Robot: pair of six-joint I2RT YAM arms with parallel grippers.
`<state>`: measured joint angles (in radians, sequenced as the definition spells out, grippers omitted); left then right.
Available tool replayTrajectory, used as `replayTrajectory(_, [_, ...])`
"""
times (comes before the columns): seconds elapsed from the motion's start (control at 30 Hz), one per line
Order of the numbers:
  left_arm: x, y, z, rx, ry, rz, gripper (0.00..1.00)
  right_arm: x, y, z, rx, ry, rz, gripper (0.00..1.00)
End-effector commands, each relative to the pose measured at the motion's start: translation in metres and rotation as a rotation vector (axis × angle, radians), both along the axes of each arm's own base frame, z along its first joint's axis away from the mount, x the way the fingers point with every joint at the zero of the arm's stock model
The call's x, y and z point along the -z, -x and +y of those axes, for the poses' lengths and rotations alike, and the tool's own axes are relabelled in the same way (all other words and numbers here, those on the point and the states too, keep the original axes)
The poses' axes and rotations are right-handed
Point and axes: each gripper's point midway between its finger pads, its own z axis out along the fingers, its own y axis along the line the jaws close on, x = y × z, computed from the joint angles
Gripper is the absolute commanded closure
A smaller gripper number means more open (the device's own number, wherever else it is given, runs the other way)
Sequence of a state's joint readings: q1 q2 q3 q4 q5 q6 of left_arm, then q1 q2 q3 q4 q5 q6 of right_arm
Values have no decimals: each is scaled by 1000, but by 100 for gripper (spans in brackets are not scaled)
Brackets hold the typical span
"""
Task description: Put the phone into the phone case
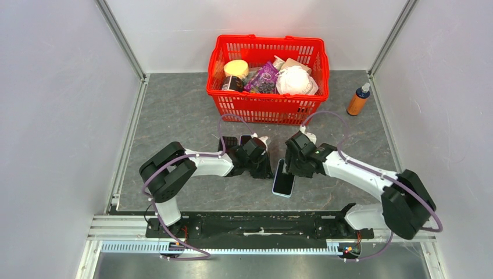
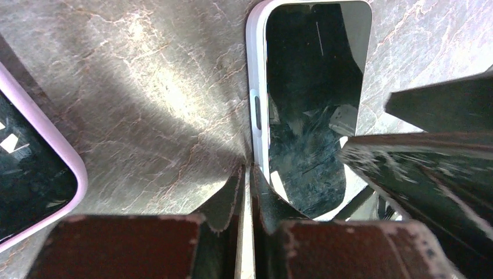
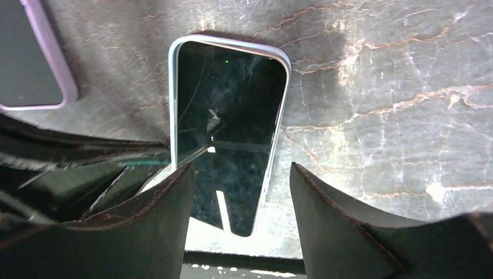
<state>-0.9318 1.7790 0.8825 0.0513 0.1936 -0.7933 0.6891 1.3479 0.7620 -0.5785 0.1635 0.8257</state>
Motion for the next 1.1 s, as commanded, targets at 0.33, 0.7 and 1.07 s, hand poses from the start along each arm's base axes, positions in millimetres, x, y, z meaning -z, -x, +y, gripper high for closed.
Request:
replayTrajectory(0.33, [-8, 17, 6, 28, 37, -2, 88, -11, 52, -3, 78, -147, 28, 45])
replayTrajectory(0.7, [-7, 17, 5, 30, 37, -3, 88, 4, 57, 8, 79, -130, 53, 65])
replayTrajectory(1.07, [-7, 16, 4, 28, 40, -2, 88, 11, 60, 6, 65, -83, 67, 81])
